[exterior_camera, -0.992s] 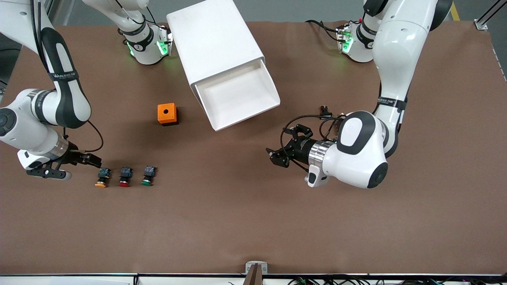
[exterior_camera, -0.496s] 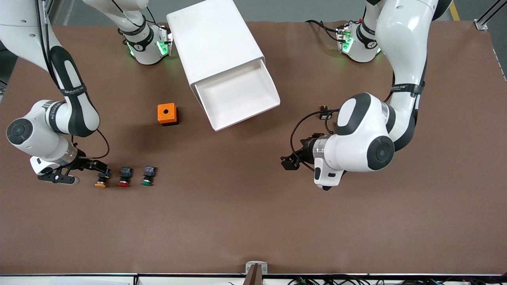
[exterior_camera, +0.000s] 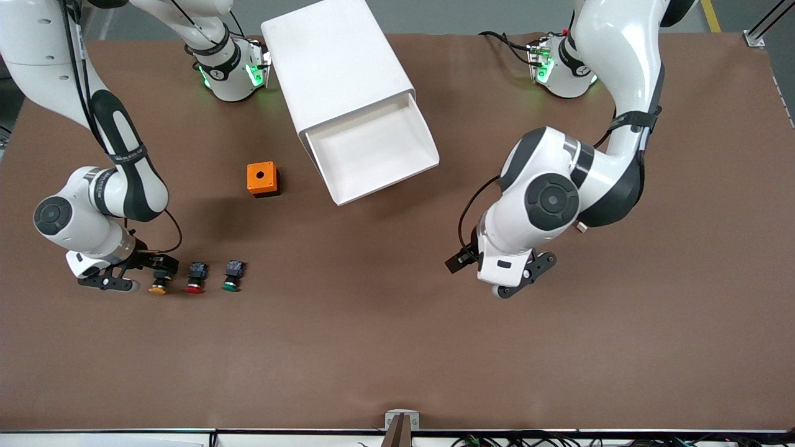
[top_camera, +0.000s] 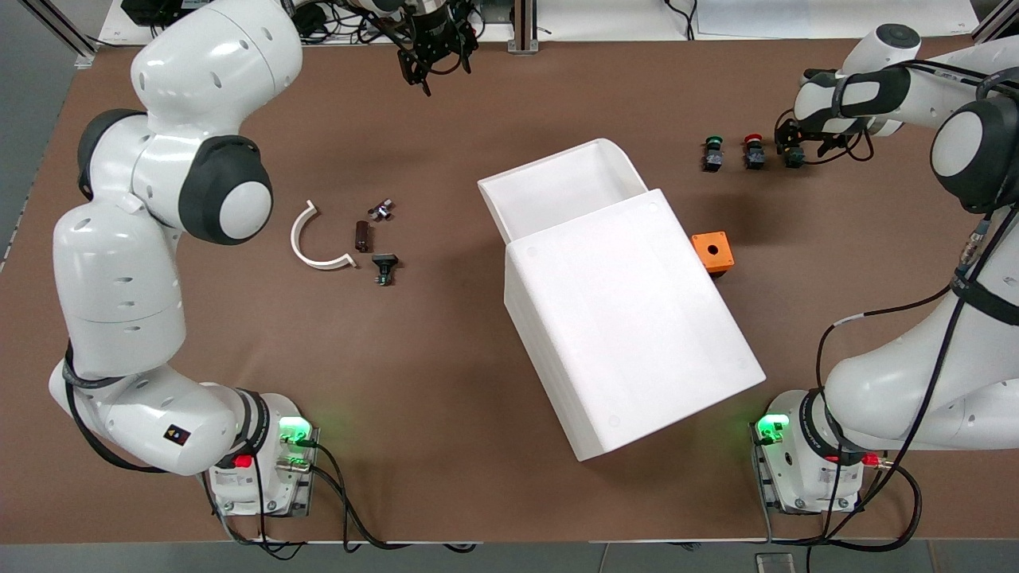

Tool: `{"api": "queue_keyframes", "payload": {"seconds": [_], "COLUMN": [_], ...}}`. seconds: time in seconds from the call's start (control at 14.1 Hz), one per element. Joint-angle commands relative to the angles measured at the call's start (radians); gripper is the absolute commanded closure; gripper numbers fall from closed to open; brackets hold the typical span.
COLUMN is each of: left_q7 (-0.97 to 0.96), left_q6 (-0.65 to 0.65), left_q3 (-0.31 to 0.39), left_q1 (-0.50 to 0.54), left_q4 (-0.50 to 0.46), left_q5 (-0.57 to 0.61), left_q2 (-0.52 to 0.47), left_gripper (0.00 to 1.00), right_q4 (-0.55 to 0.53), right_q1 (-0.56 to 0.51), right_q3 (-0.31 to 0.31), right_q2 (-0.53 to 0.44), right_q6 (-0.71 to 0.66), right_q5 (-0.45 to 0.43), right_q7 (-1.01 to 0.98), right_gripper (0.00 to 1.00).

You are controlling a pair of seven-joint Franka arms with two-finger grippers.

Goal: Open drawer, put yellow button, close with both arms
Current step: 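Grasp the yellow-capped button with the right gripper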

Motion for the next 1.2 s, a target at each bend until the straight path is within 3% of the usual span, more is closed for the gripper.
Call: {"api": "queue_keyframes", "payload": {"seconds": [0.0, 0.28, 0.85, 0.99, 1.13], "left_q7": [0.01, 0.008, 0.008, 0.008, 0.008], "left_q6": [0.015, 0.015, 0.015, 0.015, 0.015], "left_q3": [0.008, 0.008, 0.008, 0.008, 0.008], "left_q1": [-0.011, -0.011, 0.006, 0.006, 0.006], "left_q4": [-0.032, -0.039, -0.041, -0.041, -0.041], "left_q5": [0.06, 0.083, 0.085, 0.083, 0.083], "left_q2": [-0.023, -0.022, -0.022, -0.023, -0.023], "left_gripper": [0.01, 0.01, 0.01, 0.01, 0.01], "right_q4": [0.009, 0.009, 0.002, 0.002, 0.002], "right_q1": [-0.017, -0.019, -0.016, -0.014, -0.014], "right_q3": [0.013, 0.013, 0.013, 0.013, 0.013], "right_q2": [0.021, 0.025, 0.039, 0.039, 0.038], "right_q6": [0.023, 0.06, 0.061, 0.06, 0.058], "right_q5": [-0.011, -0.011, -0.011, -0.011, -0.011], "right_q7": [-0.006, -0.006, -0.006, -0.006, -0.008], "right_gripper": [0.0, 0.01, 0.16, 0.29, 0.52]}}
